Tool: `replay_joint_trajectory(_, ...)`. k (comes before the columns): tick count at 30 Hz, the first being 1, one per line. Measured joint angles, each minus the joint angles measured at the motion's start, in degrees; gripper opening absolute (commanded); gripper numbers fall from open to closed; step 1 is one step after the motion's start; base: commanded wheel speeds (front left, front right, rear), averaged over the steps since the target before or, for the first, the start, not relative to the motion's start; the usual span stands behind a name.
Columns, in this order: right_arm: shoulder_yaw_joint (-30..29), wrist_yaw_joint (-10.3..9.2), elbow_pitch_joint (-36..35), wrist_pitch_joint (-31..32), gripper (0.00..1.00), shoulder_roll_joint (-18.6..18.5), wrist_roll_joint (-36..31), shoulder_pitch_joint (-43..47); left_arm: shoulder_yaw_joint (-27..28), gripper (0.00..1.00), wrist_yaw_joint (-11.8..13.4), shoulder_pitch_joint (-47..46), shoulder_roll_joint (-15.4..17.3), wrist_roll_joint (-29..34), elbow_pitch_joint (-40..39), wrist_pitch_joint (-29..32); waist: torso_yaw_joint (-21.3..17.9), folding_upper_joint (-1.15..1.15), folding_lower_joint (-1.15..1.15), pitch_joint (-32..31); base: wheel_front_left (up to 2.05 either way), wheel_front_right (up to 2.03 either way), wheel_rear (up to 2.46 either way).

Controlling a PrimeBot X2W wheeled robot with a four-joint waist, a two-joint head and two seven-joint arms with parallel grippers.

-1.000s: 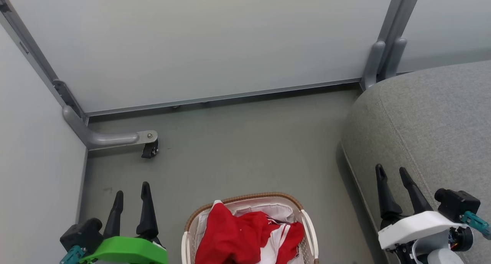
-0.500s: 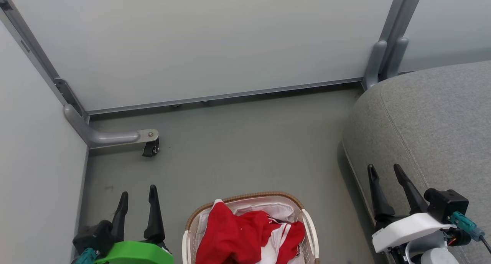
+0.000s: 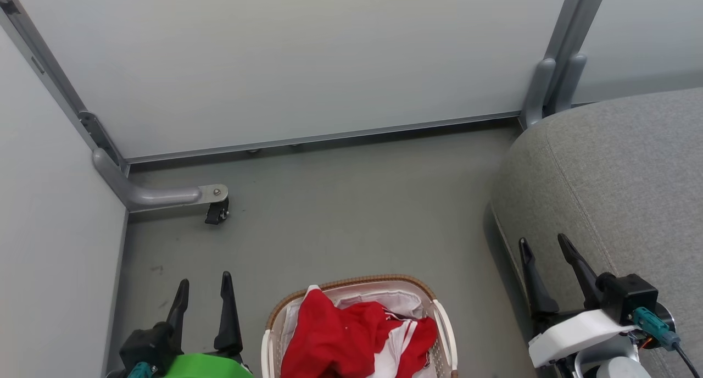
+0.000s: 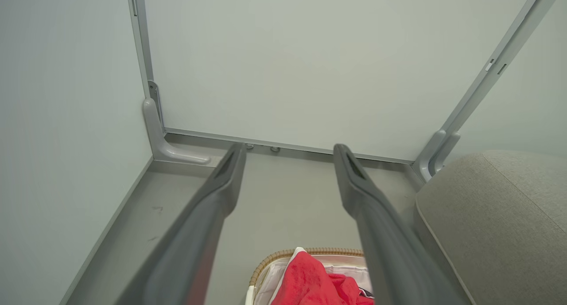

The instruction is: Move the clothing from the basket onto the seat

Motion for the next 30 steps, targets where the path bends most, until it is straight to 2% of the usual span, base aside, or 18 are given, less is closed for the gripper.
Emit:
replay_joint_trajectory(12, 0.7, 0.00, 0.0, -1.1, 1.00, -0.1, -4.3, 0.7, -1.2, 1.00, 0.2, 0.6, 0.0, 3.8, 0.5, -1.2, 0.1, 0.00, 0.00, -0.3, 0.00, 0.00, 0.00)
replay_joint_trajectory(30, 1.0, 0.00, 0.0, -1.1, 1.00, -0.1, -4.3, 0.9, -1.5, 1.00, 0.2, 0.9, 0.0, 3.8, 0.9, -1.3, 0.1, 0.00, 0.00, -0.4, 0.00, 0.00, 0.00)
